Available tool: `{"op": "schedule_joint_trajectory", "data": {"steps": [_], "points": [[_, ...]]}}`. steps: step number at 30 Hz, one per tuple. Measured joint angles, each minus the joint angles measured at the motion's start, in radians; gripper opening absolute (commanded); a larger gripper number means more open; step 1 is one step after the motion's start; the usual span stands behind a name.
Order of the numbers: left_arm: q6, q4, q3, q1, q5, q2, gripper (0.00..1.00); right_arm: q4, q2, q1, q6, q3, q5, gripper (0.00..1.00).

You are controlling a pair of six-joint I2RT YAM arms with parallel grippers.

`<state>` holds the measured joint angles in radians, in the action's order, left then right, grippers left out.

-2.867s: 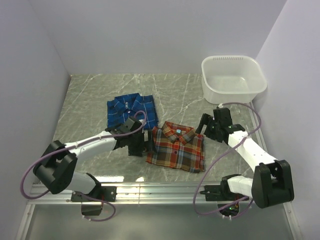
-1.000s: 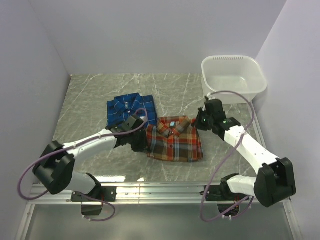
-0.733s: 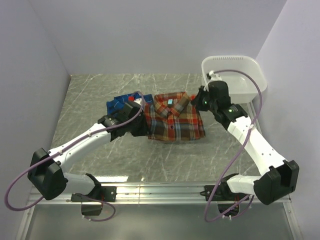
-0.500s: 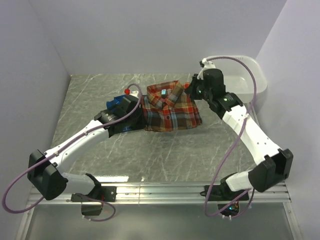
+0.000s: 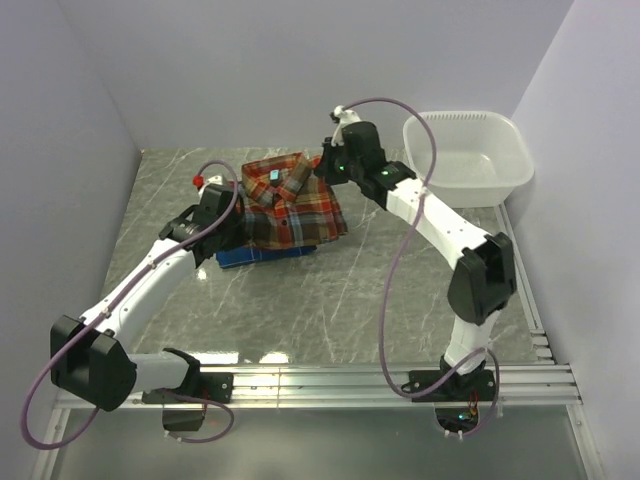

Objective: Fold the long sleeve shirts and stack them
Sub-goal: Neatly place the folded shirt to the corner

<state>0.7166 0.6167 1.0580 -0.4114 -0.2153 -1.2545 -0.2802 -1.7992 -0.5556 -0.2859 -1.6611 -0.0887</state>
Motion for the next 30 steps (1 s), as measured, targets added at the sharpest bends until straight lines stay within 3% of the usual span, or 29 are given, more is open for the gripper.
{"op": "schedule_joint_trajectory", "data": {"steps": [16,24,27,30], "points": [[-0.017,-0.032,-0.146,0.15,-0.005,0.023,0.0,0.058,-0.257,-0.062,0.014,-0.174,-0.077,0.0],[-0.036,-0.038,-0.143,0.209,0.02,-0.08,0.01,0.062,-0.339,-0.063,-0.001,-0.203,-0.075,0.0],[-0.042,-0.043,-0.143,0.223,0.032,-0.101,0.06,0.059,-0.363,-0.063,-0.001,-0.212,-0.068,0.0],[-0.043,-0.047,-0.143,0.235,0.036,-0.113,0.15,0.055,-0.395,-0.062,-0.003,-0.251,-0.064,0.15]]}}
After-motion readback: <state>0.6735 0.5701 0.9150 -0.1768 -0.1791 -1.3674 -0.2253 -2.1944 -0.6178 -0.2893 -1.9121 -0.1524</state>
